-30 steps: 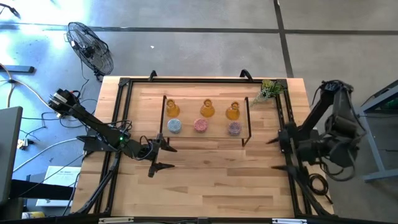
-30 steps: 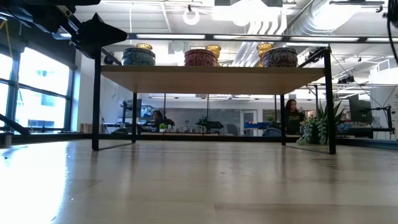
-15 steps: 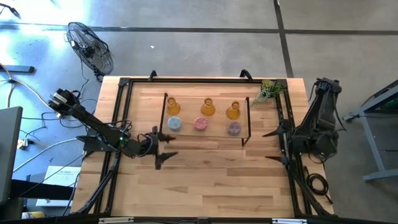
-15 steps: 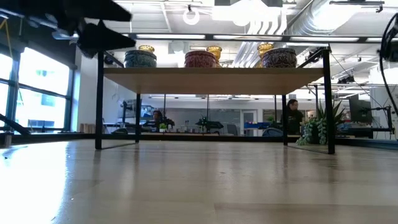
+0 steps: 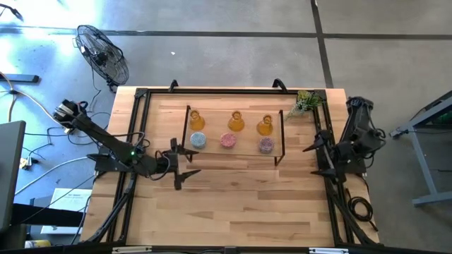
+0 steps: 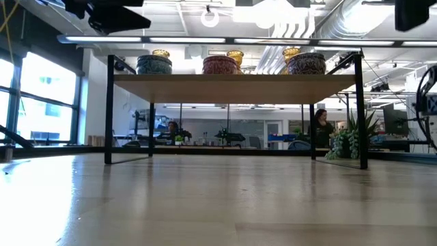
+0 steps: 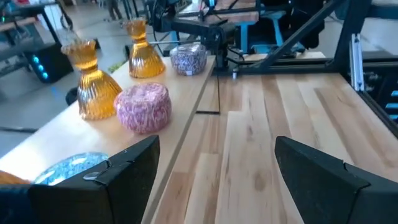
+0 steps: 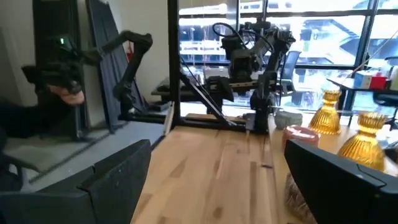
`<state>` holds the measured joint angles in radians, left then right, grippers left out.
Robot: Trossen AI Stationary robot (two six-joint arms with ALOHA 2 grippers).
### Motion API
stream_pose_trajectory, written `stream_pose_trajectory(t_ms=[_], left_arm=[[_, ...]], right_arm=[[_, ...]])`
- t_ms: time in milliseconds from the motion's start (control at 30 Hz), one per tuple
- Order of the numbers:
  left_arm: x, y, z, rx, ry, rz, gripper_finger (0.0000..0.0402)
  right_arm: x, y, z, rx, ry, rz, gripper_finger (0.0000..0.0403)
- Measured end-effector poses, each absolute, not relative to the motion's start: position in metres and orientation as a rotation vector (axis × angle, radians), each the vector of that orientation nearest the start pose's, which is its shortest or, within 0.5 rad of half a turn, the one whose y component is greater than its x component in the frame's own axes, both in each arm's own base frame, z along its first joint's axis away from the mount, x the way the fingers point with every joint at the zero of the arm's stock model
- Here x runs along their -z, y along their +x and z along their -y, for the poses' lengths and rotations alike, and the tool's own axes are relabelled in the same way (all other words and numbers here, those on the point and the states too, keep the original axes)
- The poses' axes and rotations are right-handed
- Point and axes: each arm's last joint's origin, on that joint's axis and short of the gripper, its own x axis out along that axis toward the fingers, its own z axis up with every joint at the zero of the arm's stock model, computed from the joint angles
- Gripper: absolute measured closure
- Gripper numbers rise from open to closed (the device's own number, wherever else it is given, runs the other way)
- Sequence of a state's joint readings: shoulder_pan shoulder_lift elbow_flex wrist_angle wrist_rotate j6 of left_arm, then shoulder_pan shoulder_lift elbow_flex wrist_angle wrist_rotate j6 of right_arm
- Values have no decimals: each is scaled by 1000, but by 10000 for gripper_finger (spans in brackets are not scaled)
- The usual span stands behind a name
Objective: Pick & Place candle stick holders
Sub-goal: Adjust the blue scented candle on the shelf
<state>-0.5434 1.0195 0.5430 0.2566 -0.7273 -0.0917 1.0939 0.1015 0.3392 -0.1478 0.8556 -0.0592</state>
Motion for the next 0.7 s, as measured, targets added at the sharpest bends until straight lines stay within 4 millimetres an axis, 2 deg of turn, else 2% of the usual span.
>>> stream_pose_trajectory(t_ms=[233, 433, 700], left_arm=[[-241, 197, 99, -111, -7, -220, 85], [-232, 203, 102, -117, 14, -258, 85], [-230, 204, 102, -161, 27, -258, 85]], right_arm=[[-219, 53, -56, -281, 74, 111, 36], [-186, 58, -66, -280, 81, 100, 36], [-180, 59, -69, -331, 141, 95, 36]])
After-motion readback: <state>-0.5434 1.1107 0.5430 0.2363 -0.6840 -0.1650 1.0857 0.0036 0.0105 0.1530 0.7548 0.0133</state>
